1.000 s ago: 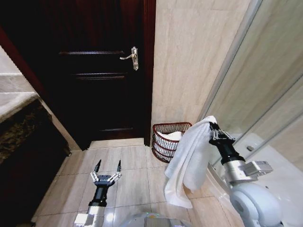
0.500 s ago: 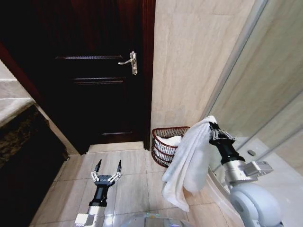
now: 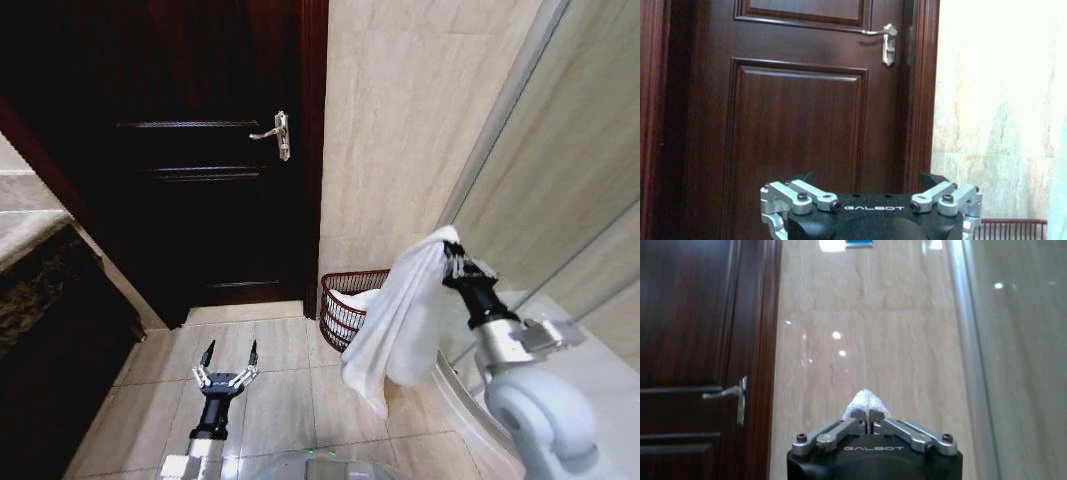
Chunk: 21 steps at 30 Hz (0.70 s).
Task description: Discard the used towel into the hamper.
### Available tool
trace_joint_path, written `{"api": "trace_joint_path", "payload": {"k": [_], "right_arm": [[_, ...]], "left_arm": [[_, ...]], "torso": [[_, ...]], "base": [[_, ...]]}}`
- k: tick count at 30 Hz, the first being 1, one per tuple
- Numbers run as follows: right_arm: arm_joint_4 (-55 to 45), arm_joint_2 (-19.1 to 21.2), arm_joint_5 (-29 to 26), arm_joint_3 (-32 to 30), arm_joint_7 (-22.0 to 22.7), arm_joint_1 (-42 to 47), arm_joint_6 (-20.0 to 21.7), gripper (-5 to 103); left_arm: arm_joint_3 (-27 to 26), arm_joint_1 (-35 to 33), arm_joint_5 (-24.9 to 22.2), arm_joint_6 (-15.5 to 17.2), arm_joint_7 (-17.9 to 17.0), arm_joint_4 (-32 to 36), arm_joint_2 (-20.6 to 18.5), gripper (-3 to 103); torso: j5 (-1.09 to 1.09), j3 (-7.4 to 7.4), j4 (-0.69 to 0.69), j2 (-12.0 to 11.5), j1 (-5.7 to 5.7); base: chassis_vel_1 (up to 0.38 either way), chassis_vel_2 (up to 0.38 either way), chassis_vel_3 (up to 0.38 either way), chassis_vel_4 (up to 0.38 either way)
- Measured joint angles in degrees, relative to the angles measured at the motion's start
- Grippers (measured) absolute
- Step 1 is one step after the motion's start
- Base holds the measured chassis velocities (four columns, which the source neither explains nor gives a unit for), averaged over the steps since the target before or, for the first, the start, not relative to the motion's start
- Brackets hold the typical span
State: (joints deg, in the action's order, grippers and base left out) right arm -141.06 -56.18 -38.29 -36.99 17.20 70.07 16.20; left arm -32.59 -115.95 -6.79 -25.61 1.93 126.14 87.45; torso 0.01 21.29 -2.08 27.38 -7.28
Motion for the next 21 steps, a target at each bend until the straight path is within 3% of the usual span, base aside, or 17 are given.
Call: {"api": "trace_joint_path", "payload": {"k": [9,16,21], "right_arm": [[10.6,10.2,-12.8,4.6,2.5,-26.4,3.8,2],[19.1,14.1,-17.7,7.5,-0.1,-39.9,5.0,2],[24.6,15.0,-19.0,13.3,-1.4,-50.7,5.2,2]], "left_arm": [[-1.7,-2.5,1.8,-0.7,-0.8,0.3,2.2,100],[-1.5,-3.0,2.7,-0.8,-0.9,0.9,3.7,100],[-0.2,-2.3,3.9,-0.8,-1.4,0.3,4.3,100]], "torso": [[0.0,-0.11,-0.01,-0.2,0.07],[0.0,-0.15,0.0,-0.3,0.1],[0.0,-0.18,0.02,-0.3,0.11]], "base": [[0.0,0.0,0.0,0.0],[0.0,0.0,0.0,0.0],[0.0,0.0,0.0,0.0]]}}
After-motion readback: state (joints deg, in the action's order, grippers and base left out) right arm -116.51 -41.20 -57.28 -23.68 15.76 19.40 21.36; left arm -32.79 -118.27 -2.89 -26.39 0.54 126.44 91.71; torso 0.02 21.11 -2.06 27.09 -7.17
